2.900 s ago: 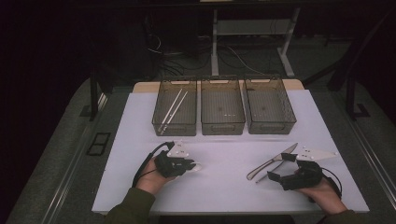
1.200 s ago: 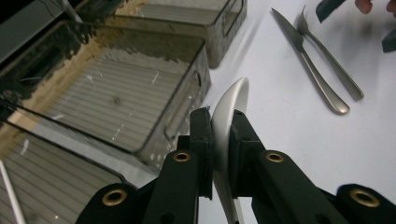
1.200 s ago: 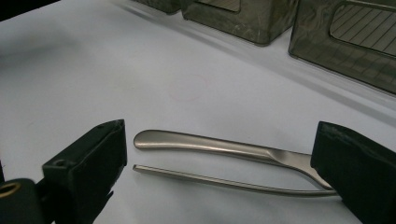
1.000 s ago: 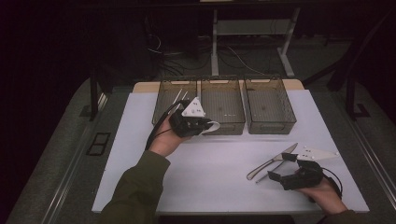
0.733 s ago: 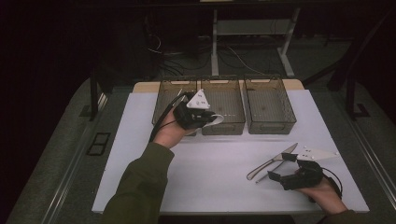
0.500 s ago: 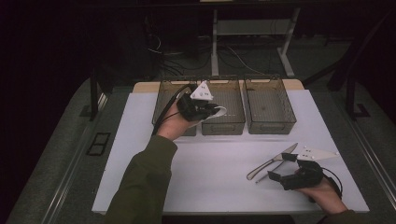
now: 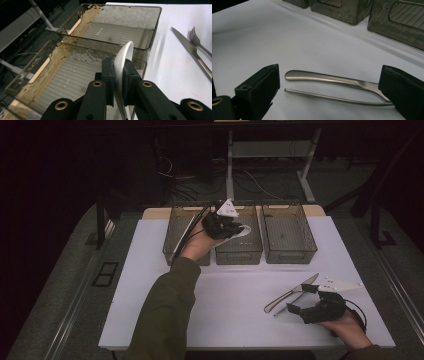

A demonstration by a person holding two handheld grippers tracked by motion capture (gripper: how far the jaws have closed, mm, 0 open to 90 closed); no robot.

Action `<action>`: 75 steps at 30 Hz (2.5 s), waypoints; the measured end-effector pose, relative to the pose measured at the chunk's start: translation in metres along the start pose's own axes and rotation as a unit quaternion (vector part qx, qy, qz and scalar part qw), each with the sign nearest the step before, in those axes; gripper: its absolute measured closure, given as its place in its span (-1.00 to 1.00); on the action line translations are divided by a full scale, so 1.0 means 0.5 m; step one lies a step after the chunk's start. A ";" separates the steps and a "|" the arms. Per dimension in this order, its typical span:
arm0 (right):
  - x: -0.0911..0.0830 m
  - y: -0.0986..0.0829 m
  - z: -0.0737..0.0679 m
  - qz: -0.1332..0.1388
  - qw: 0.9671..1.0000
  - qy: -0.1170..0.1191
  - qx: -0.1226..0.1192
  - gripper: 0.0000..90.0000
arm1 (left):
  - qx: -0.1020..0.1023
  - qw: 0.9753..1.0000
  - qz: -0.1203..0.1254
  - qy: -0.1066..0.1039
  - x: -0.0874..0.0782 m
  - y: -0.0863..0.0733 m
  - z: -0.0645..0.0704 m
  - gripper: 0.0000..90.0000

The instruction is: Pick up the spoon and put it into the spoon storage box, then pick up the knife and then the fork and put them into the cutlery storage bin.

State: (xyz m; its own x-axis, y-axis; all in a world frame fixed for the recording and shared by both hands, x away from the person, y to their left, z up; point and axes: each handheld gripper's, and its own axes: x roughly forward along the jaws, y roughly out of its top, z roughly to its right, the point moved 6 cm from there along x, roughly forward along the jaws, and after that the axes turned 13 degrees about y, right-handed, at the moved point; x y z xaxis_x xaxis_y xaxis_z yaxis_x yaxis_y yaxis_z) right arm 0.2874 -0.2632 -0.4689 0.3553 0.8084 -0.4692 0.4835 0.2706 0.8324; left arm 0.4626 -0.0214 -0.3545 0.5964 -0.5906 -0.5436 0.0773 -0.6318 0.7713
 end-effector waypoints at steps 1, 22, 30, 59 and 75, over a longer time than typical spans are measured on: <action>0.000 0.000 0.000 0.000 1.000 0.000 0.000 -0.92 | -0.001 1.000 -0.002 0.000 0.008 -0.001 0.001 0.81; 0.000 0.001 -0.004 0.001 1.000 0.006 0.000 -0.92 | -0.003 0.998 -0.056 -0.012 0.133 -0.044 0.024 0.81; 0.001 0.002 -0.005 0.002 1.000 0.006 -0.002 -0.92 | -0.023 0.995 -0.092 -0.037 0.147 -0.066 0.033 0.79; 0.000 0.001 -0.006 0.000 1.000 0.004 -0.001 -0.92 | -0.122 0.990 -0.029 -0.061 0.038 -0.049 0.038 0.03; 0.001 0.001 -0.004 -0.002 1.000 0.002 -0.003 -0.92 | -0.117 0.992 -0.008 -0.054 -0.061 -0.095 0.083 -0.22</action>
State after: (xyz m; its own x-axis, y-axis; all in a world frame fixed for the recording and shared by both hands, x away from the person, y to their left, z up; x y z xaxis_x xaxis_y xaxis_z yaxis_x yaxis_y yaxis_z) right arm 0.2860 -0.2616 -0.4682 0.3511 0.8093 -0.4709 0.4801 0.2762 0.8326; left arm 0.4076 0.0060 -0.3882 0.5049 -0.6402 -0.5791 0.2775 -0.5149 0.8111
